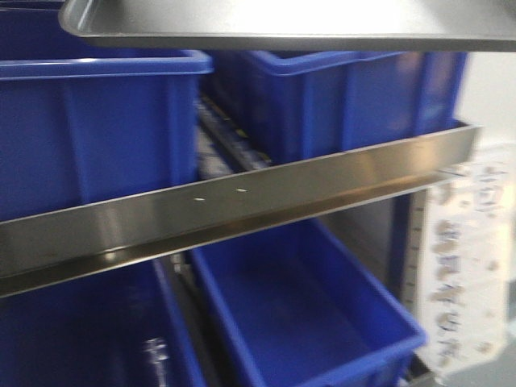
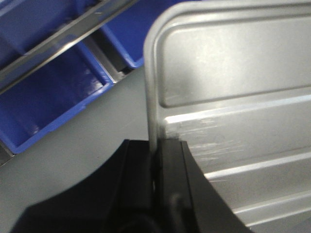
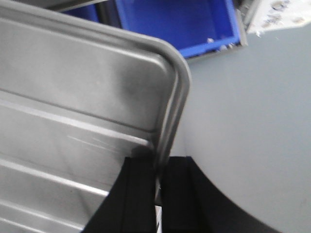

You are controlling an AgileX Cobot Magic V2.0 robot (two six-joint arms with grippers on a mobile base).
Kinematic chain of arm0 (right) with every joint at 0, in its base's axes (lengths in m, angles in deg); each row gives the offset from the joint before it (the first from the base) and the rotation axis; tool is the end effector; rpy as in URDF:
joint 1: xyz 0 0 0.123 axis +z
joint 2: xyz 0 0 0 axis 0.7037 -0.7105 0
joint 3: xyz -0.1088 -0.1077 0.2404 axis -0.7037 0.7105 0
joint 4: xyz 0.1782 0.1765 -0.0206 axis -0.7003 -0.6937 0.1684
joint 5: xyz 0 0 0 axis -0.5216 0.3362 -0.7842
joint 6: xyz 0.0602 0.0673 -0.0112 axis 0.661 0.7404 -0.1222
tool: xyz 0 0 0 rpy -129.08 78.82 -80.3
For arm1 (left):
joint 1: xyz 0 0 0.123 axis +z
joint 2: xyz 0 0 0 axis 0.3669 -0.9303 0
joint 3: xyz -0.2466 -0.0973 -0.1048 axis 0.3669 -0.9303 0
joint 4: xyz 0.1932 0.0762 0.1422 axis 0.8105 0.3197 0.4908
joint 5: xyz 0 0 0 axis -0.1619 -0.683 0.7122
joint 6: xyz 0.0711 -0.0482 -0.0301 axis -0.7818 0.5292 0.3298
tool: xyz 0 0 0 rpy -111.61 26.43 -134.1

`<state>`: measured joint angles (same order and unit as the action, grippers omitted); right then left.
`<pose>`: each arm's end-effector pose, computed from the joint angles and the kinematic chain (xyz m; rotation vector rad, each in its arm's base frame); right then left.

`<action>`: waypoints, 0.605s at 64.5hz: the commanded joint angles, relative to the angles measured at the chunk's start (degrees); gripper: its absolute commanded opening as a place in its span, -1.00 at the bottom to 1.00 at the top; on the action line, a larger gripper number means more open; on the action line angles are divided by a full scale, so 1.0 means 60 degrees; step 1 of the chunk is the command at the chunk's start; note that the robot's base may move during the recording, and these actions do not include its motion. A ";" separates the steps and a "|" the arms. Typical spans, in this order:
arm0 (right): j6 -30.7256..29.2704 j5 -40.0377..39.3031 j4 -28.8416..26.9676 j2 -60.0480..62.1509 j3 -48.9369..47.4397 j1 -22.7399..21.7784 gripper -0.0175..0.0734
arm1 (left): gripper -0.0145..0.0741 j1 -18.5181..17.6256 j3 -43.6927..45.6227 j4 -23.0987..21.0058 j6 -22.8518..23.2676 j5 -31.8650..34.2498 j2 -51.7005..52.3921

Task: Grab silver tray and place in blue box
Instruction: 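Turn and approach the rack with the large blue bin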

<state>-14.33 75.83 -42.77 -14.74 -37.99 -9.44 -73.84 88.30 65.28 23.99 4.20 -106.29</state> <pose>0.1715 0.1032 0.3986 -0.1478 2.5637 0.1976 0.1739 -0.2001 0.4031 0.3681 2.5503 -0.3653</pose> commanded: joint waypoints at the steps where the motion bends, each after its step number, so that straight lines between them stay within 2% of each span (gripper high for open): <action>1: -0.0251 -0.0271 0.0557 0.0183 -0.0287 -0.0047 -0.49 | -0.91 -0.0020 0.0278 0.0367 -0.0257 0.0022 0.0297; 39: -0.0251 -0.0271 0.0557 0.0183 -0.0287 -0.0047 -0.49 | -0.91 -0.0020 0.0278 0.0367 -0.0257 0.0022 0.0297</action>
<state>-14.33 75.83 -42.77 -14.74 -37.99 -9.44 -73.84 88.30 65.28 23.89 4.20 -106.29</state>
